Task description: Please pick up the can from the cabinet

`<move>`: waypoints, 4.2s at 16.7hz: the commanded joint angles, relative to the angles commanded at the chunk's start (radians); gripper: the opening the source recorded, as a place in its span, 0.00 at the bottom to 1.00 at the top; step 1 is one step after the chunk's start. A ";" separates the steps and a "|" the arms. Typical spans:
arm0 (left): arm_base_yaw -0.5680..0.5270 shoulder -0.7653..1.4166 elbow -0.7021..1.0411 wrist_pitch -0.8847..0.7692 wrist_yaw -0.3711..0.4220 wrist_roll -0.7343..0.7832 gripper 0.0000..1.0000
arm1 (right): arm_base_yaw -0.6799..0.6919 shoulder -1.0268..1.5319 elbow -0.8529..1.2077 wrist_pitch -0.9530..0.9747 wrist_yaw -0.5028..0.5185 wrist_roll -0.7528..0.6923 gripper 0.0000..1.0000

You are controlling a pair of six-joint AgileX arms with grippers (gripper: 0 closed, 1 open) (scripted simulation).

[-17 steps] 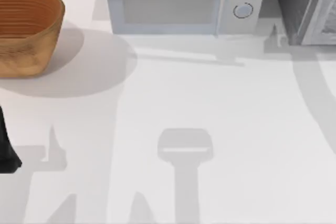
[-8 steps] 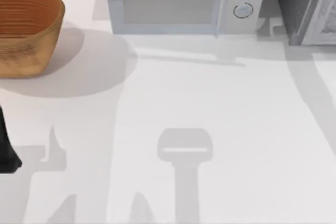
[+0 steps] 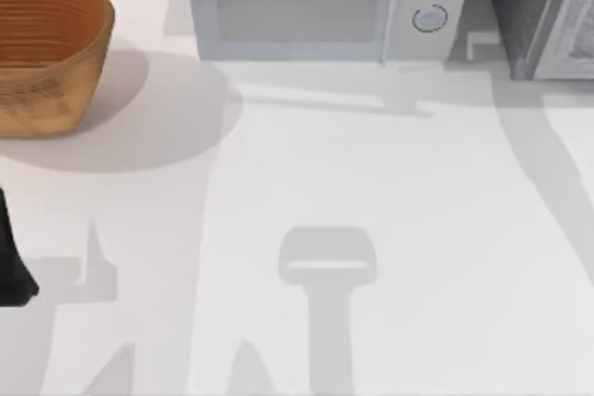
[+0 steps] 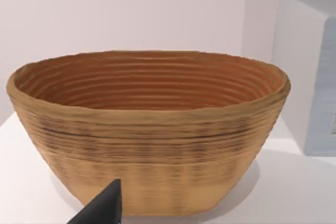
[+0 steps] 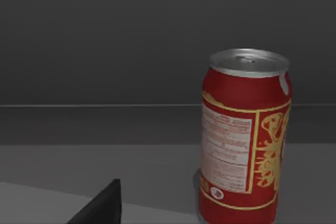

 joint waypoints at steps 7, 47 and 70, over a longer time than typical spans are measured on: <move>0.000 0.000 0.000 0.000 0.000 0.000 1.00 | 0.000 0.014 0.000 0.017 0.002 -0.002 1.00; 0.000 0.000 0.000 0.000 0.000 0.000 1.00 | 0.057 0.059 0.182 -0.118 0.059 -0.001 0.00; 0.000 0.000 0.000 0.000 0.000 0.000 1.00 | 0.072 -0.553 -0.426 -0.171 0.055 -0.007 0.00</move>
